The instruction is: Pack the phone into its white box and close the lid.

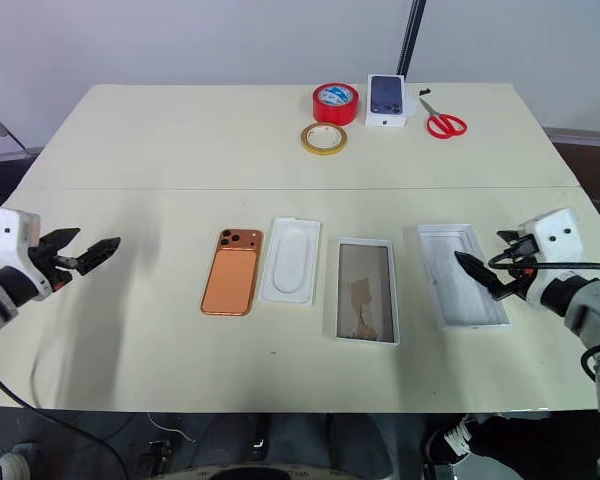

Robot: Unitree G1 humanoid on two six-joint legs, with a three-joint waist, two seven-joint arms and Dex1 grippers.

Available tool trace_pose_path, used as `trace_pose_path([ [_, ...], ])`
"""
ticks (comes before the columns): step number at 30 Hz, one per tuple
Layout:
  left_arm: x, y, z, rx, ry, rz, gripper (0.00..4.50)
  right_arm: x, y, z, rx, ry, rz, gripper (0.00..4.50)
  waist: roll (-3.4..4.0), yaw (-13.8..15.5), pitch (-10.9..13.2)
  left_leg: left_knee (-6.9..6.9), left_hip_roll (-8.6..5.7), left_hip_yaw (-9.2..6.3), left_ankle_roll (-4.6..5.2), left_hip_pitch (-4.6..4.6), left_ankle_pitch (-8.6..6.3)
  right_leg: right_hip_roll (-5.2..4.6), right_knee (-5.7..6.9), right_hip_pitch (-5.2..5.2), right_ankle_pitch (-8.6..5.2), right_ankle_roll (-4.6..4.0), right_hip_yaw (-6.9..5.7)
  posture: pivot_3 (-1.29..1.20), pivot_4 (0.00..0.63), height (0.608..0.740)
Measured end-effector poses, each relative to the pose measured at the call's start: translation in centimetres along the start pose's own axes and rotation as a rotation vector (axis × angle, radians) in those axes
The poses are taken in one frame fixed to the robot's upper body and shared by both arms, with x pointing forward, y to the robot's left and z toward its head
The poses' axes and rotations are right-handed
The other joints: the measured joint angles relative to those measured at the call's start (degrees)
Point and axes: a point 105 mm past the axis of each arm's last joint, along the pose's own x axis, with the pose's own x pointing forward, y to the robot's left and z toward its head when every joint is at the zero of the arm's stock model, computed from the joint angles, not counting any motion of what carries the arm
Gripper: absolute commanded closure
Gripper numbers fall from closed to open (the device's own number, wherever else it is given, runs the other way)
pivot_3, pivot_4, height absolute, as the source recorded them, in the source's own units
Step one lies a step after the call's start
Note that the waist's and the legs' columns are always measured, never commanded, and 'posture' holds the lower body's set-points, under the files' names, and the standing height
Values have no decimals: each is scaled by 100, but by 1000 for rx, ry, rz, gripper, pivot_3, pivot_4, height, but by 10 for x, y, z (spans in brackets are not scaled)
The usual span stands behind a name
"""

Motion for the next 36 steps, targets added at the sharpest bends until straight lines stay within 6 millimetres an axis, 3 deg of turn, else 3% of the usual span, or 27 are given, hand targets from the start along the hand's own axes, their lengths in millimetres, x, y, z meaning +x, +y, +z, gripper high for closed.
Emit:
trace_pose_path([
  [6,0,-2,2,2,-6,2,0,3,2,7,-11,-23,9,54,0,3,0,0,0,-1,0,0,0,0,0,0,0,0,-1,0,150,740],
  [11,3,-14,6,-5,-19,-27,0,9,9,12,-21,-32,40,54,0,0,0,1,0,-1,0,0,0,0,0,1,0,0,-1,0,150,740],
  [16,20,-64,19,-38,-62,-176,0,23,30,23,-63,-54,122,54,0,22,0,6,-1,-3,-1,0,0,0,0,6,0,1,-3,0,150,740],
  [21,37,-145,17,-107,-6,-418,0,33,59,40,-135,-88,217,54,-1,13,0,7,-2,-6,-1,-1,1,4,0,6,1,1,-3,0,150,740],
  [26,49,-199,21,-170,70,-505,0,43,82,47,-149,-109,292,54,-5,15,1,13,-2,-10,-1,-2,1,10,1,9,1,1,-6,0,150,740],
  [36,68,-222,13,-354,313,-419,0,43,87,42,-138,-97,290,54,-11,21,4,17,-4,-11,-4,-3,2,17,0,10,1,2,-9,0,150,740],
])
